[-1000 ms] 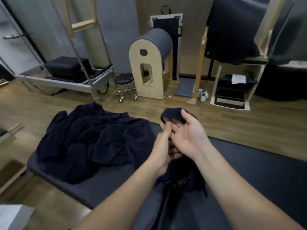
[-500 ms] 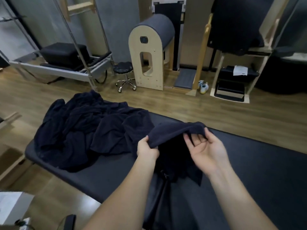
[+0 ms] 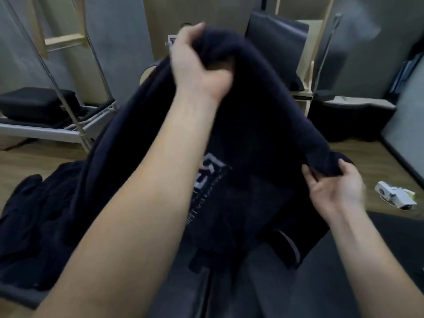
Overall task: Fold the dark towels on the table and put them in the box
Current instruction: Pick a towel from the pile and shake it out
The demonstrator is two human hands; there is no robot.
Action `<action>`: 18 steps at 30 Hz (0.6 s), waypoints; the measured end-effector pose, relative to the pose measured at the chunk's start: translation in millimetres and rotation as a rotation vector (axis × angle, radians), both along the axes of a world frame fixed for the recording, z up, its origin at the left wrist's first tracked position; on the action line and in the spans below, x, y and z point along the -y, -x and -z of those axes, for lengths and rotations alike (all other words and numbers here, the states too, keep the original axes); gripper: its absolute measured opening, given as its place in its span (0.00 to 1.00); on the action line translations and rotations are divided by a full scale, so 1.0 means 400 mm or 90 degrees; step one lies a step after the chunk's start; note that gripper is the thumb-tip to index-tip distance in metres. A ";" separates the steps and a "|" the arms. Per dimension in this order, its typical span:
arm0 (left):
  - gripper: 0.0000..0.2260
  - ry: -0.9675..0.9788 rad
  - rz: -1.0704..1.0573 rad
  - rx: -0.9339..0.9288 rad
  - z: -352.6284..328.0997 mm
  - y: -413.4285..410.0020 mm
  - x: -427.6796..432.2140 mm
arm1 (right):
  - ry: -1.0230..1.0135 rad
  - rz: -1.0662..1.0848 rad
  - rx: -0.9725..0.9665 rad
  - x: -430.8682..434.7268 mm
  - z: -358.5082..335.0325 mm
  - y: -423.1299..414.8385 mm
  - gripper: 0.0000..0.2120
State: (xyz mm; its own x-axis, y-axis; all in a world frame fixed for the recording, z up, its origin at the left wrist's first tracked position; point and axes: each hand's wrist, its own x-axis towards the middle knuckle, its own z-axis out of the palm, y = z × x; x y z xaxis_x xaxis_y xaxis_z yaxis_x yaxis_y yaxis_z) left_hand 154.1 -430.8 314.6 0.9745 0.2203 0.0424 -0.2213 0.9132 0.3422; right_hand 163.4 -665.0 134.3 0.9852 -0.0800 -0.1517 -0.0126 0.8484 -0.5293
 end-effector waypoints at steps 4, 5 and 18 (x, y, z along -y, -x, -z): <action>0.14 -0.207 0.208 -0.068 0.114 0.060 0.189 | 0.033 -0.154 0.106 -0.140 -0.044 0.070 0.29; 0.08 -0.231 0.243 -0.119 0.186 0.085 0.201 | 0.021 -0.188 0.126 -0.165 -0.035 0.089 0.25; 0.06 -0.162 0.035 -0.609 0.696 0.270 0.031 | 0.511 -0.297 -0.104 -0.365 0.170 0.181 0.10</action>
